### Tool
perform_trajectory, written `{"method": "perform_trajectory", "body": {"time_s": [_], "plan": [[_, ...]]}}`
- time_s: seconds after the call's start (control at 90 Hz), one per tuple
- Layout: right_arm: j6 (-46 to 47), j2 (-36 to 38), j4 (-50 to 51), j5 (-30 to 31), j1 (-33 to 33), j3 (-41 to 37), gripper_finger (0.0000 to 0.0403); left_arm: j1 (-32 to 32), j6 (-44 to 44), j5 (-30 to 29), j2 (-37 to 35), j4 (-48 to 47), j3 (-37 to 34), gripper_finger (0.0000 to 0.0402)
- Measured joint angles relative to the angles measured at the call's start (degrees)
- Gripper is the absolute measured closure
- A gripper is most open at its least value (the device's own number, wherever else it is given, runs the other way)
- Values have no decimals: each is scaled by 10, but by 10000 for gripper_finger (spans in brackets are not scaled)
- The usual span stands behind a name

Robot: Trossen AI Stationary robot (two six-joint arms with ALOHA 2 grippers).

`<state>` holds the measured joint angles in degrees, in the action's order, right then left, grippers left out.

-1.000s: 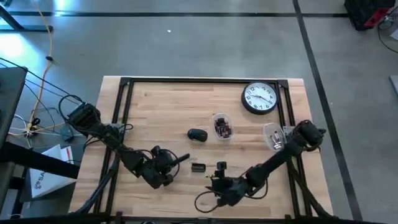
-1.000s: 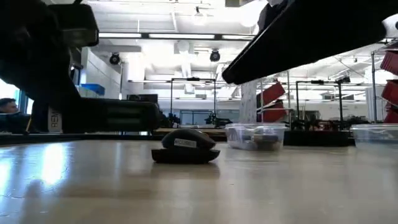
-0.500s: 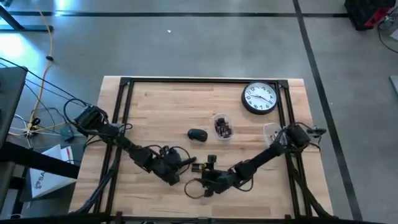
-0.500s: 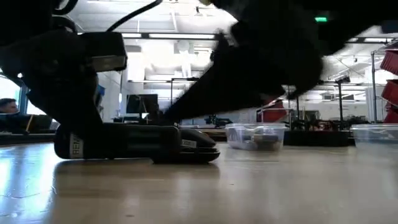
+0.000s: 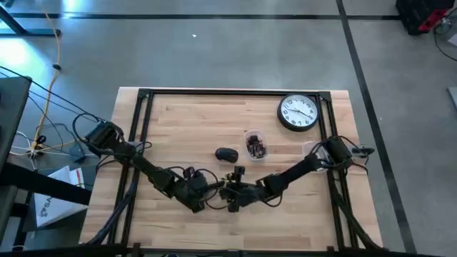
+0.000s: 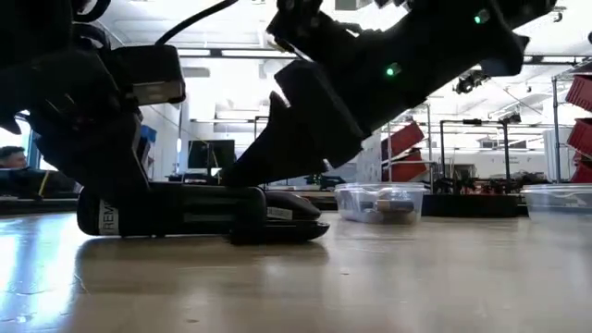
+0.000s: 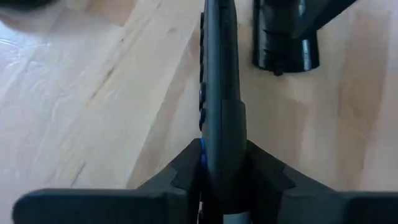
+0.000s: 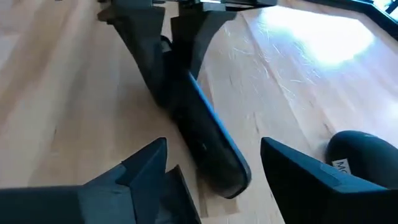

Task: Insert battery
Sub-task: Remove the black cover of the remote

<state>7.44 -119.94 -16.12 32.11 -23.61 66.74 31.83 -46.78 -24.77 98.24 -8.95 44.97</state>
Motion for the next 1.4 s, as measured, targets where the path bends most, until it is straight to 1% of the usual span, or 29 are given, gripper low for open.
{"method": "perform_trajectory", "body": {"time_s": [0.078, 0.622, 0.844, 0.944, 1.111, 1.3, 1.4], "plan": [[0, 0, 0, -11, 5, 0, 175, -3, 0, 0, 0, -1, 0, 316], [15, 0, 3, -12, 7, 0, 175, -8, 0, 2, 1, 1, -1, 257], [15, 0, 4, -27, 7, 0, 175, -19, 5, 1, 1, 1, 0, 233], [22, 6, 8, -23, 2, 0, 175, -19, 5, 0, 1, -4, 0, 226], [27, 40, 55, 8, -15, 0, 176, -19, 5, -5, -7, -31, 0, 224], [30, 104, 147, 69, -40, 0, 176, -19, 5, -53, -55, -66, 0, 224], [48, 127, 195, 74, -44, 0, 176, -19, 19, -78, -78, -70, 0, 224]]}}
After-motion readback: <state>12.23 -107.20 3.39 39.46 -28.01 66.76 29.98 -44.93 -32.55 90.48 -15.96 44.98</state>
